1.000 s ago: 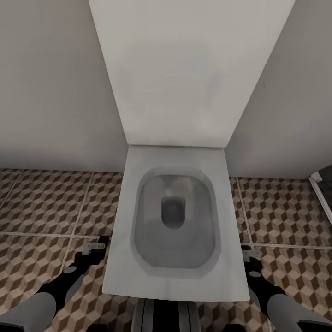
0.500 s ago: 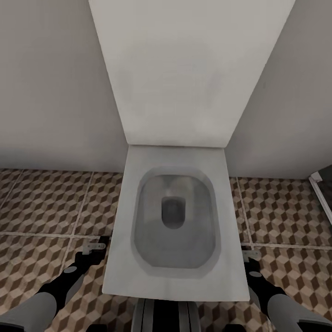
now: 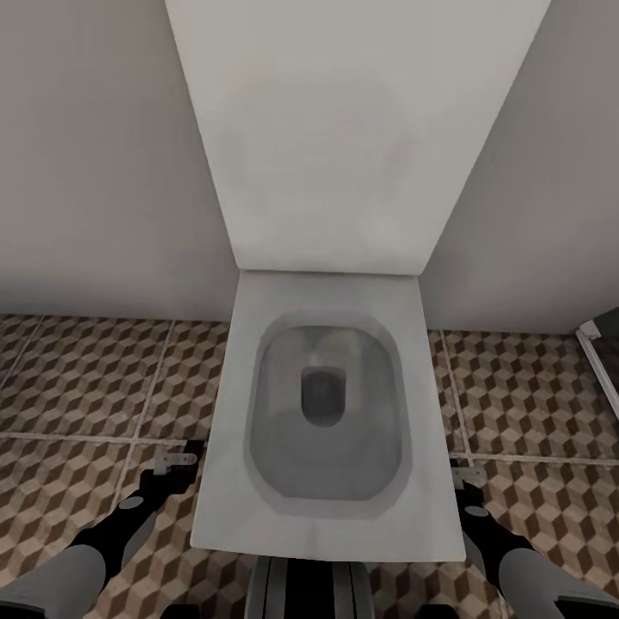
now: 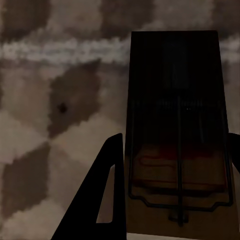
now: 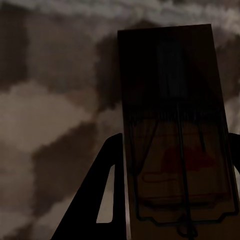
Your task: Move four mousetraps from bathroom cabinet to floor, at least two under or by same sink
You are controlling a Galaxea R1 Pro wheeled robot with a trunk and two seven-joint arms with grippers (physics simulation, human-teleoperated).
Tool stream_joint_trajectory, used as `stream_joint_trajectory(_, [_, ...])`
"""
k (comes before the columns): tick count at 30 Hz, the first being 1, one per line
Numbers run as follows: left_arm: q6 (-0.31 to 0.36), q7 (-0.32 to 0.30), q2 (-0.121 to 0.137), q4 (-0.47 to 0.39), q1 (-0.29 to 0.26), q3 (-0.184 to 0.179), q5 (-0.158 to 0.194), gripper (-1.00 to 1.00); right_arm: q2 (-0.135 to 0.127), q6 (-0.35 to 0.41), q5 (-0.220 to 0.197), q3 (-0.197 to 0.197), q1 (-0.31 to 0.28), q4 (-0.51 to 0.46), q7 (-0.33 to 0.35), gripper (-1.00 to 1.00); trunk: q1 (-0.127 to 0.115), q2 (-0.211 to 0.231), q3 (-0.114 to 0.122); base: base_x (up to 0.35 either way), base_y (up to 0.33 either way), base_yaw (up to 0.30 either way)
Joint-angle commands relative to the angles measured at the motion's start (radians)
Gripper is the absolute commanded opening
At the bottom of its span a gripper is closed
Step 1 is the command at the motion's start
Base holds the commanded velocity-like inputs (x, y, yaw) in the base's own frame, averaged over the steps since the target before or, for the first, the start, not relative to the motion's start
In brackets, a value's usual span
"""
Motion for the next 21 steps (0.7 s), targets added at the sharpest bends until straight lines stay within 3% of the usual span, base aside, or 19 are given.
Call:
stream_joint_trajectory(1, [-0.004, 0.001, 0.001, 0.001, -0.001, -0.008, 0.009, -1.0, 0.0, -0.002, 0.008, -0.007, 0.0, 0.001, 0.001, -1.0, 0.0, 0.0, 0.0, 0.0, 0.0, 0.0])
stream_joint_trajectory(21, [-0.004, 0.001, 0.001, 0.001, -0.001, -0.007, 0.009, -1.0, -0.019, -0.001, 0.006, -0.009, -0.002, 0.021, -0.002, -1.0, 0.0, 0.0, 0.0, 0.0, 0.0, 0.0])
